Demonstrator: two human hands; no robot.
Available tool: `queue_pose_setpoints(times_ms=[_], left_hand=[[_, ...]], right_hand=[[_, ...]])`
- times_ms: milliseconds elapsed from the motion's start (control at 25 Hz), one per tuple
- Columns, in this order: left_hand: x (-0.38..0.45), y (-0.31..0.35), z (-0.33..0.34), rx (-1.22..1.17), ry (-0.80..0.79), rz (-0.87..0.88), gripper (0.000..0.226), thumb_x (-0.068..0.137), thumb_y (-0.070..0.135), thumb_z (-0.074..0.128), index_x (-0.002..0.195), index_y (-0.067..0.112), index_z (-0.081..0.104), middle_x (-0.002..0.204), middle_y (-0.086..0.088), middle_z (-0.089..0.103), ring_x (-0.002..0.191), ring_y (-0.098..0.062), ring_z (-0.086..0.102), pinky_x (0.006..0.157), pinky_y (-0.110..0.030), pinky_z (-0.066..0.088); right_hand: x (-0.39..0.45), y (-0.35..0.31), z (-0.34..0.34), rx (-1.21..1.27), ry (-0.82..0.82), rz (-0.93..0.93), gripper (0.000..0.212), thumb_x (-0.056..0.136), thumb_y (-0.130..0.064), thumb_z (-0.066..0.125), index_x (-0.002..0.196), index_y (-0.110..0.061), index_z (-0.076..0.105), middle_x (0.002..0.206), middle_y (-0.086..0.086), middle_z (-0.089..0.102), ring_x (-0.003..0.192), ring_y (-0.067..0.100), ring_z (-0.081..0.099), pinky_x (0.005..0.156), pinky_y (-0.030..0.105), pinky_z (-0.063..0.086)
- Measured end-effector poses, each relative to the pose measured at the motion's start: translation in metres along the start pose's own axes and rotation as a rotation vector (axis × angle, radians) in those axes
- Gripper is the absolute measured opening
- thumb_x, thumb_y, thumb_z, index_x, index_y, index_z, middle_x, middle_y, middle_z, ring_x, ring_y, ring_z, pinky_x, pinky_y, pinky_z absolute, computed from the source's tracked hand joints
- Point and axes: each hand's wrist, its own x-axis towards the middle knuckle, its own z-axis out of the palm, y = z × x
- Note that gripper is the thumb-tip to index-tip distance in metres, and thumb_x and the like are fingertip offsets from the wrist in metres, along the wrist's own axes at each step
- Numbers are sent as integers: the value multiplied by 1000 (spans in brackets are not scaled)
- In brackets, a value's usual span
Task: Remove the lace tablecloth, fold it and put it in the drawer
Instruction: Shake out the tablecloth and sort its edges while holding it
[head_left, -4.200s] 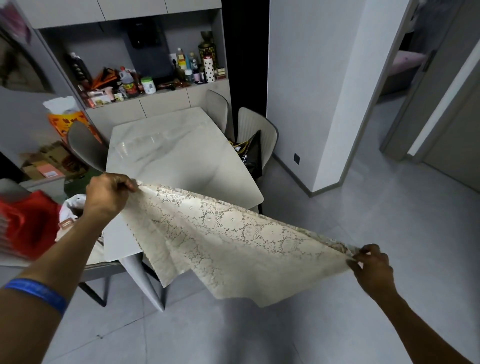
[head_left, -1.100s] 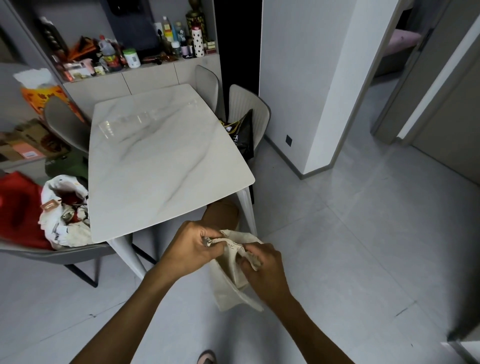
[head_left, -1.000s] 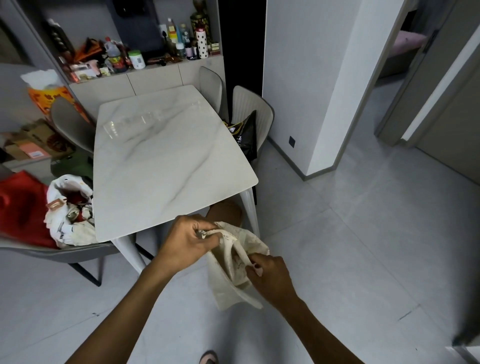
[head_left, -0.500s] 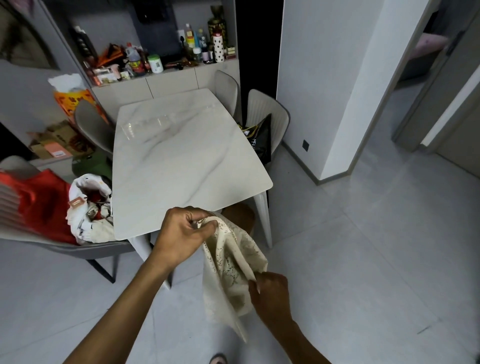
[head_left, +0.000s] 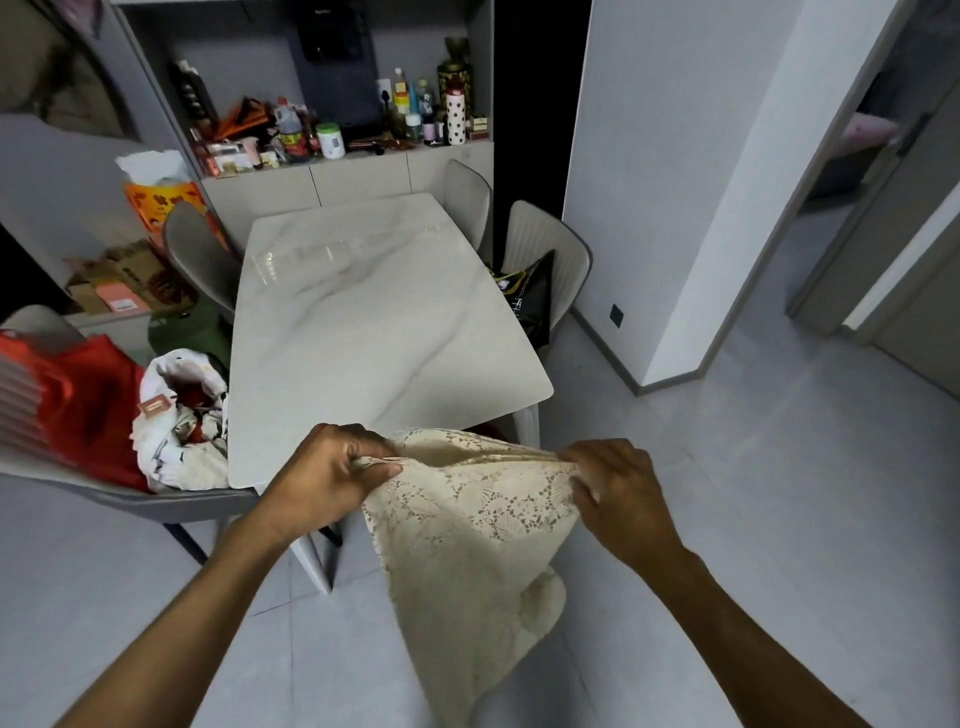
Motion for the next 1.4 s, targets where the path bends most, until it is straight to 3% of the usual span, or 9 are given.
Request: queue_pose_setpoints(times_ms=[120,320,400,520,600,680,960,1160,1400], left_hand=[[0,18,15,51,-46,121,19,82,16,76,89,33,77,85,21,74,85,3,67,77,-17,52],[2,30,28,128,-78,191,10,84,15,71,85,23,78,84,8,76,84,-11,67,75,-34,54],[3,29,26,111,-44,157,13,82,11,72,84,22,79,84,5,76,83,-13,68,76,-35,55],[4,19,14,33,32,66,25,77,0,74,85,23,79,85,11,75,82,-3,69,78,-30,57],[4,10,-2,40,11,49,39,75,-7,74,90,28,77,81,24,72,83,4,69,78,-18,55],[5,0,-19,83,-55,69,40,73,-8,76,92,27,78,84,29,71,84,8,68,78,-11,53],[15,-35,-50,143,-78,11,13,81,9,77,84,21,79,78,10,76,72,-6,71,64,-30,57],[18,-44,-41,10,-56,-28,23,80,11,77,79,34,77,84,24,75,79,4,71,68,-10,52],[29,-49,-33,53,2,-80,25,78,10,79,85,34,77,74,40,67,80,13,67,72,-6,50]], right_hand=[[3,-30,3,73,38,-153,27,81,-20,71,108,-20,69,111,-5,70,109,18,55,95,35,37],[5,-70,15,209,176,-251,5,82,-25,68,86,-22,70,95,-10,69,99,15,55,89,32,34],[1,-69,24,208,7,-168,14,81,-35,64,88,-25,69,91,-9,72,97,13,59,95,32,30],[-18,-37,35,115,-441,148,34,87,-49,55,115,-30,64,117,-9,69,116,12,58,111,40,17],[-29,-8,37,18,-566,222,36,91,-48,54,123,-33,60,125,-11,66,122,9,54,114,45,12],[-24,10,32,-45,-522,160,30,94,-42,53,120,-31,62,118,-9,69,119,10,56,111,41,15],[50,23,-25,-194,-263,-140,23,88,-41,62,86,-21,74,91,-7,71,100,22,54,85,36,21],[88,25,-58,-270,-291,-51,28,88,-42,64,101,-19,74,119,0,59,115,26,47,94,42,26],[100,30,-72,71,-434,84,22,88,-30,69,91,-8,70,90,7,69,86,24,62,77,38,51]])
